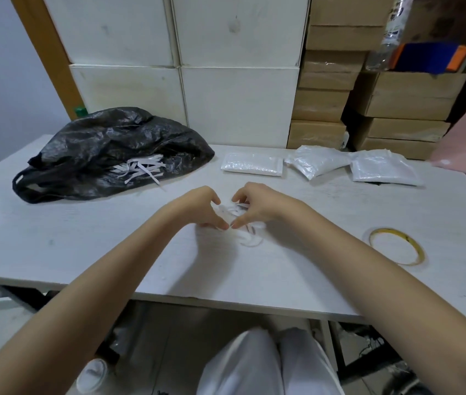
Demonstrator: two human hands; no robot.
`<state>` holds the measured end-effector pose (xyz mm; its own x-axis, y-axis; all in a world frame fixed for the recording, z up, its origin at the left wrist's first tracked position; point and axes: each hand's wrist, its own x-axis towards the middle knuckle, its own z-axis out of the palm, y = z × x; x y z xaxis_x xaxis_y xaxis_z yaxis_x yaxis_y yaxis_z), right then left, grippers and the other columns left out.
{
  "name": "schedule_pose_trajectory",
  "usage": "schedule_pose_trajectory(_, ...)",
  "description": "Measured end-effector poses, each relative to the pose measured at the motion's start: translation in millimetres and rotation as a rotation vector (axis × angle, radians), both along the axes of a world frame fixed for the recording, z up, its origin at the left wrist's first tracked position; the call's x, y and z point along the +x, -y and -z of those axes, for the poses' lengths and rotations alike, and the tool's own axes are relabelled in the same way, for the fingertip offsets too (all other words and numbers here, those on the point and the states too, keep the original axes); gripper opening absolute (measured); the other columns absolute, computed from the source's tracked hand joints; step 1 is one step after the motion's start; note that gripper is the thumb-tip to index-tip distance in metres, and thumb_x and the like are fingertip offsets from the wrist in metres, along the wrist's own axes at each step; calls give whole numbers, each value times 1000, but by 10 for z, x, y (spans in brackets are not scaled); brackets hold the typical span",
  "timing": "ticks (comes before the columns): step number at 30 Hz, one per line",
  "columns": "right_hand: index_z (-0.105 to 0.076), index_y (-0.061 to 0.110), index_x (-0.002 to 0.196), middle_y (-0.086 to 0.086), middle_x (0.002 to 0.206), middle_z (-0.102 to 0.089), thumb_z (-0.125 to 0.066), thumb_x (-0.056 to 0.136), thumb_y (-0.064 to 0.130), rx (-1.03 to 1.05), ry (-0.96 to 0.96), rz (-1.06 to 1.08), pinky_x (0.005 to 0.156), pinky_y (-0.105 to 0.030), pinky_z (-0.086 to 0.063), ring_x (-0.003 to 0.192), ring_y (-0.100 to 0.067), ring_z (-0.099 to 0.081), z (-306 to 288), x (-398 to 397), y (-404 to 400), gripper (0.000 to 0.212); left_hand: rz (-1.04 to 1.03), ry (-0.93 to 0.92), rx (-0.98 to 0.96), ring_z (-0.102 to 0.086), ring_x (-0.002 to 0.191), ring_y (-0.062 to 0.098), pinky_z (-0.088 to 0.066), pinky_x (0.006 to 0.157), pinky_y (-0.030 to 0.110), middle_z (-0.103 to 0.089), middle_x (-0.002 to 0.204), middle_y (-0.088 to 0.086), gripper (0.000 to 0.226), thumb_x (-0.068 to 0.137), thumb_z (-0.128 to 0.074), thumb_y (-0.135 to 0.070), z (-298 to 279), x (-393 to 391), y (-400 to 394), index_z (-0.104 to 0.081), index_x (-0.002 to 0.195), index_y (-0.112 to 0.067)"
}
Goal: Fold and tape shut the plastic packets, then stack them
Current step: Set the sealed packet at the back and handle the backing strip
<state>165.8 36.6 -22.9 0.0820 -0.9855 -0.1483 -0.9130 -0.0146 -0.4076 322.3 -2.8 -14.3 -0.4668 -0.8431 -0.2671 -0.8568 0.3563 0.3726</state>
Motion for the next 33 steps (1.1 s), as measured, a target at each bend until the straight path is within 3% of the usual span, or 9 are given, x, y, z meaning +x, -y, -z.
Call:
schedule_pose_trajectory(6,-70,11,101,-1,96,-69,-79,71,26,-100,99,119,80,-28,-50,93,-17,-63,63,-83,-146,35,10,-122,-104,-49,85,15,-38,73,23,-60,102,2,45,77,-74,-25,117,-37,-83,-62,120,-18)
schedule_pose_trajectory(10,-75,12,88,-3,85,-72,-74,77,18,-144,157,212,71,-25,-48,81,-15,-63,150,-71,-199,13,-12,-196,-123,-62,85,20,-47,76,25,-70,94,8,27,81,-68,-15,145,-141,-162,-68,109,-15)
schedule_pose_trajectory(14,-75,11,84,-2,75,-69,-71,79,14,-188,245,288,56,-20,-41,69,-13,-59,181,-51,-224,7,-93,-354,35,-62,54,13,-44,46,13,-65,65,4,18,83,-64,-9,183,-224,-216,-67,101,-10)
schedule_pose_trajectory(17,-74,9,83,1,64,-64,-73,79,12,-175,543,406,49,-14,-43,51,-6,-56,174,-27,-247,5,-210,-668,263,-59,57,15,-51,50,11,-61,69,10,19,87,-64,-11,170,-227,-269,-64,103,-1)
schedule_pose_trajectory(19,-73,11,80,0,70,-67,-73,78,9,-191,819,510,59,-14,-50,62,-5,-64,143,7,-261,3,-240,-811,331,-58,62,13,-54,59,14,-61,73,9,21,90,-61,-11,137,-228,-342,-63,108,0)
schedule_pose_trajectory(21,-72,13,80,-7,80,-70,-73,78,7,-161,1118,602,73,-27,-57,76,-18,-68,109,40,-270,6,-250,-888,365,-64,69,12,-57,68,20,-66,80,4,30,90,-62,-17,141,-230,-401,-60,118,-8)
schedule_pose_trajectory(25,-71,10,85,-10,73,-70,-72,79,11,-78,1494,769,62,-34,-58,66,-24,-68,45,185,-264,6,-266,-1052,462,-70,89,25,-57,84,36,-69,106,14,42,90,-61,-26,182,-228,-460,-54,129,-13)
schedule_pose_trajectory(30,-69,6,97,-12,70,-66,-72,80,9,-71,1630,892,53,-34,-56,53,-25,-64,7,450,-201,18,-312,-1060,398,-65,59,9,-55,66,25,-69,74,1,20,87,-61,-5,182,-198,-494,-62,97,-22)
schedule_pose_trajectory(33,-70,6,93,-10,71,-65,-71,80,9,-130,1526,815,73,-35,-56,65,-18,-64,26,478,-137,14,-324,-1063,318,-57,57,11,-52,59,21,-62,61,1,17,84,-59,5,193,-127,-421,-69,86,-8)
